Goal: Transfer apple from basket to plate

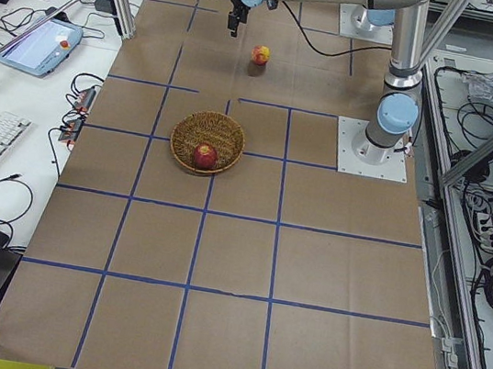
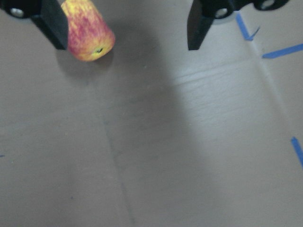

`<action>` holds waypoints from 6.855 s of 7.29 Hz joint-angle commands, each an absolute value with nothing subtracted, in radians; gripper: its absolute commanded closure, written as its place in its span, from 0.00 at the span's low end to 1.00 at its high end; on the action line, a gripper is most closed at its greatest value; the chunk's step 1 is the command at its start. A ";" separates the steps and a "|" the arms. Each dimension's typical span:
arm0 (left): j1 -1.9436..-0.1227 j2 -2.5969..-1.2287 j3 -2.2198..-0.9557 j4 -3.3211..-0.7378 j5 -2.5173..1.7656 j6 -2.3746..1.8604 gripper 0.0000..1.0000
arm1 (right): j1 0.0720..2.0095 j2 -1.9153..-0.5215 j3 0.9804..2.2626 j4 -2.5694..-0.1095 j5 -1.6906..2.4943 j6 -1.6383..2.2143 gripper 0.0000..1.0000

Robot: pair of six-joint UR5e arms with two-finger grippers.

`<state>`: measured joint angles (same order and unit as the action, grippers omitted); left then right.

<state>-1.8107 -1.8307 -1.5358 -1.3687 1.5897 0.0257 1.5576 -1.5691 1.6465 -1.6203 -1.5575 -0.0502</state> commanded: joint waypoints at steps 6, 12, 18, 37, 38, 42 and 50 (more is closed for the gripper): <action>-1.580 -1.454 -1.545 -1.732 1.600 0.244 0.01 | 1.764 -1.539 1.646 -1.660 -1.560 0.219 0.00; -1.574 -1.465 -1.548 -1.736 1.597 0.244 0.01 | 2.059 -1.228 1.681 -2.021 -1.574 0.477 0.00; -1.575 -1.451 -1.598 -1.717 1.594 0.244 0.01 | 2.054 -1.060 1.830 -2.408 -1.615 0.468 0.00; -1.577 -1.454 -1.595 -1.710 1.592 0.241 0.01 | 1.138 -1.451 1.793 -1.971 -1.572 -0.484 0.53; -1.577 -1.453 -1.597 -1.710 1.592 0.242 0.01 | 1.106 -1.407 1.792 -1.983 -1.571 -0.545 0.53; -1.577 -1.453 -1.597 -1.710 1.592 0.242 0.01 | 1.100 -1.251 1.787 -2.152 -1.568 -0.566 0.53; -1.577 -1.451 -1.598 -1.710 1.589 0.242 0.01 | 1.132 -1.252 1.680 -2.090 -1.545 -0.554 0.00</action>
